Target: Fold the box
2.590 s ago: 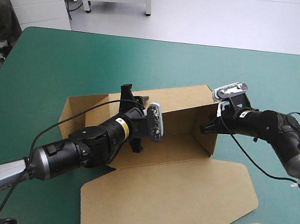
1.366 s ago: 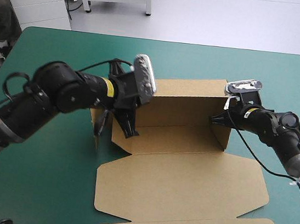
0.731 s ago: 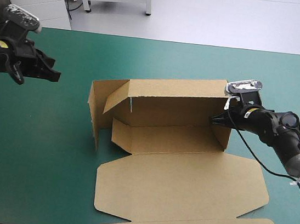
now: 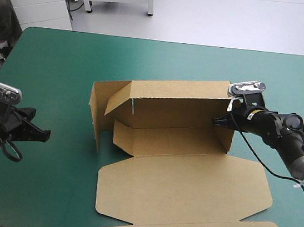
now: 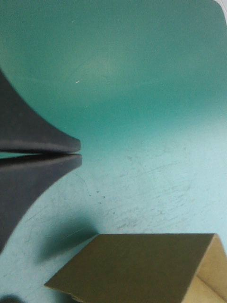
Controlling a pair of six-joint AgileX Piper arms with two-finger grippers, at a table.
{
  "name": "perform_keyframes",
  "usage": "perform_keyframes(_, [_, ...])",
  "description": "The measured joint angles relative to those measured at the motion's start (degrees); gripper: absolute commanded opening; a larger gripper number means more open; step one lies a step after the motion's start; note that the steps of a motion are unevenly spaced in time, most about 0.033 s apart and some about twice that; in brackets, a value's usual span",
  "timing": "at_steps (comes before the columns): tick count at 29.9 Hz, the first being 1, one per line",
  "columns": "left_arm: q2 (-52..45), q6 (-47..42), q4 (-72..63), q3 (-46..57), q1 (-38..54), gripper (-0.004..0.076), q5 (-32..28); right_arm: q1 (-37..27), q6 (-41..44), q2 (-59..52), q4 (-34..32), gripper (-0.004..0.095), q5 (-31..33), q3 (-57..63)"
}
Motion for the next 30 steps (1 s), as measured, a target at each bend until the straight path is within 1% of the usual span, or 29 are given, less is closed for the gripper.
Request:
perform_keyframes(2, [-1.5, 0.0, 0.0, 3.3, 0.0, -0.001, -0.9, 0.0, 0.0, -0.1, 0.0, -0.002, 0.2, 0.0])
perform_keyframes(5, [-2.9, 0.0, 0.0, 7.4, 0.1, -0.001, -2.1, 0.0, 0.0, -0.6, 0.1, -0.002, 2.7, -0.5])
perform_keyframes(9, [-3.1, 0.0, 0.1, 10.7, 0.1, -0.001, -2.8, 0.0, 0.1, -0.8, 0.1, -0.002, 9.6, -4.1])
perform_keyframes(14, [-3.1, 0.4, 1.0, 11.1, 0.1, -0.001, -5.7, 0.0, -0.8, 0.2, -0.1, -0.002, 21.1, -10.9])
perform_keyframes(16, [-3.2, 0.4, 1.4, 11.1, 0.1, -0.001, -6.7, 0.0, -1.6, 1.1, -0.1, -0.002, 24.3, -12.9])
perform_keyframes(19, [-3.2, 0.4, 1.7, 11.1, 0.1, -0.001, -7.4, -0.1, -2.1, 3.1, 0.2, -0.002, 26.5, -15.0])
perform_keyframes(24, [-3.2, 0.4, 1.6, 11.1, 0.1, -0.001, -7.5, -0.1, -2.2, 8.0, 0.3, -0.002, 27.8, -16.0])
perform_keyframes(28, [-3.2, 0.5, 1.2, 11.1, 0.1, -0.001, -7.9, -0.2, -2.2, 11.7, 0.3, -0.002, 30.2, -20.2])
perform_keyframes(30, [-3.2, 0.7, 0.9, 11.1, 0.1, -0.001, -7.9, -0.2, -2.2, 14.2, 0.6, -0.002, 30.3, -23.1])
